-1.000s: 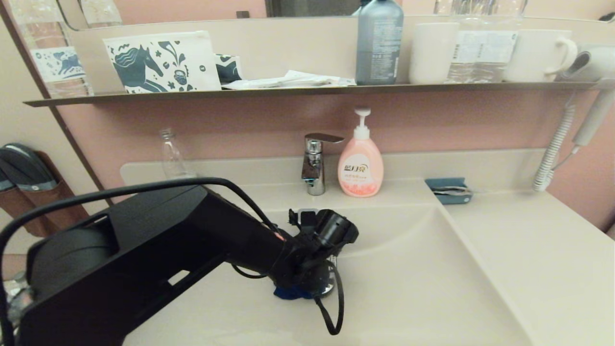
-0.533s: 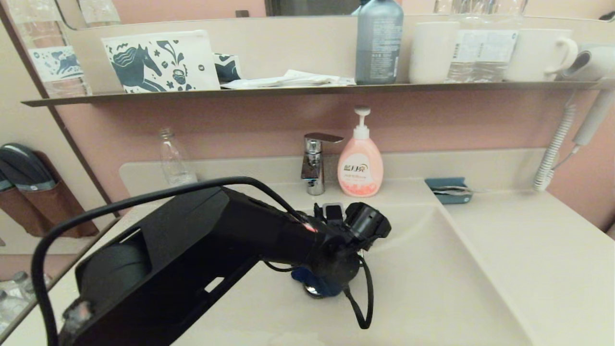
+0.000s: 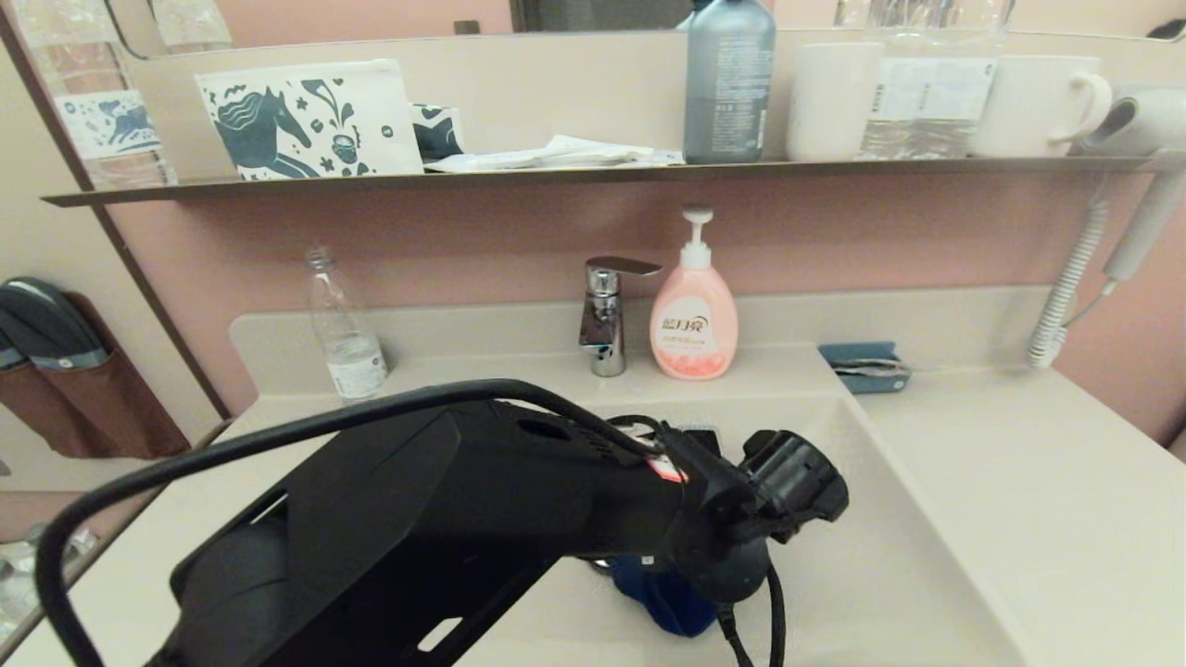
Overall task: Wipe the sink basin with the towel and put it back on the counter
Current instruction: Wipe the sink
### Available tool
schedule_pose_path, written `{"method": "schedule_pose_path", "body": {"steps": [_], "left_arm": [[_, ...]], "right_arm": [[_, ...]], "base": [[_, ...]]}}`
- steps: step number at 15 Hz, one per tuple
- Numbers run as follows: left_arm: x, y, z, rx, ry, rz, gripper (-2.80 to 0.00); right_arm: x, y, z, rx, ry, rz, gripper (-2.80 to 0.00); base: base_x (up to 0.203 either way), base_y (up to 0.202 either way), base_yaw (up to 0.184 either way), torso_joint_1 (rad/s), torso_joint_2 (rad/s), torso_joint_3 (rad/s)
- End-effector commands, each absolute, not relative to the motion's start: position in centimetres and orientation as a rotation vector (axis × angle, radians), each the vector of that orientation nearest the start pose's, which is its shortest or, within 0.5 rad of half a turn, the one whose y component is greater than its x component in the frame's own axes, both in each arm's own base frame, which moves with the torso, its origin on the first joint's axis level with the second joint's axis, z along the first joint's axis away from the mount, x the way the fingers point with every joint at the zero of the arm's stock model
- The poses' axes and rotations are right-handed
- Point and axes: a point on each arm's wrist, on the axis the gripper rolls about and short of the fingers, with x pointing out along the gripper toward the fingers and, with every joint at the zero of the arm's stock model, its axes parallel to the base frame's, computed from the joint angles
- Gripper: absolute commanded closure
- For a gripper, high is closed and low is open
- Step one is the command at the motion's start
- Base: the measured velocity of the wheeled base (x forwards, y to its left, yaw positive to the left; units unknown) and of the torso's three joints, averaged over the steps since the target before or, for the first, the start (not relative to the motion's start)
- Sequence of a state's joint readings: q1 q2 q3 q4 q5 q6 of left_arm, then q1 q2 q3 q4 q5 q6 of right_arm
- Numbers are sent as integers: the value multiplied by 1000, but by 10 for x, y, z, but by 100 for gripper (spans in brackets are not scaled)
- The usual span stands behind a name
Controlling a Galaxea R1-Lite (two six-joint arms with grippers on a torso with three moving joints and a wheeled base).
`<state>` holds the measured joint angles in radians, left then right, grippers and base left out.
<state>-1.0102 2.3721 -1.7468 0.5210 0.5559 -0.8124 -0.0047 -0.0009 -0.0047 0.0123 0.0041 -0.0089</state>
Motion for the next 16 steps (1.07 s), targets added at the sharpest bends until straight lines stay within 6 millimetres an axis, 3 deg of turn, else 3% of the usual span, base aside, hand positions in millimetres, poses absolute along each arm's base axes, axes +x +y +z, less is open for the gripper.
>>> {"method": "schedule_pose_path", "body": {"steps": [1, 4, 7, 11, 16], "left_arm": [[226, -365, 76, 112, 980, -28, 0], [202, -351, 64, 253, 1172, 28, 0], [191, -334, 67, 306, 1223, 68, 0], [179, -289, 66, 454, 1269, 129, 0], [211, -212, 79, 554, 1272, 182, 0]], "right_arm": [[-23, 0, 75, -9, 8, 0, 0], [-23, 0, 76, -9, 6, 0, 0], [-23, 0, 75, -9, 8, 0, 0], [-23, 0, 75, -9, 8, 0, 0], [-23, 0, 76, -9, 8, 0, 0]], "base": [[0, 0, 0, 0, 0, 0], [0, 0, 0, 0, 0, 0], [0, 0, 0, 0, 0, 0], [0, 0, 0, 0, 0, 0], [0, 0, 0, 0, 0, 0]]}}
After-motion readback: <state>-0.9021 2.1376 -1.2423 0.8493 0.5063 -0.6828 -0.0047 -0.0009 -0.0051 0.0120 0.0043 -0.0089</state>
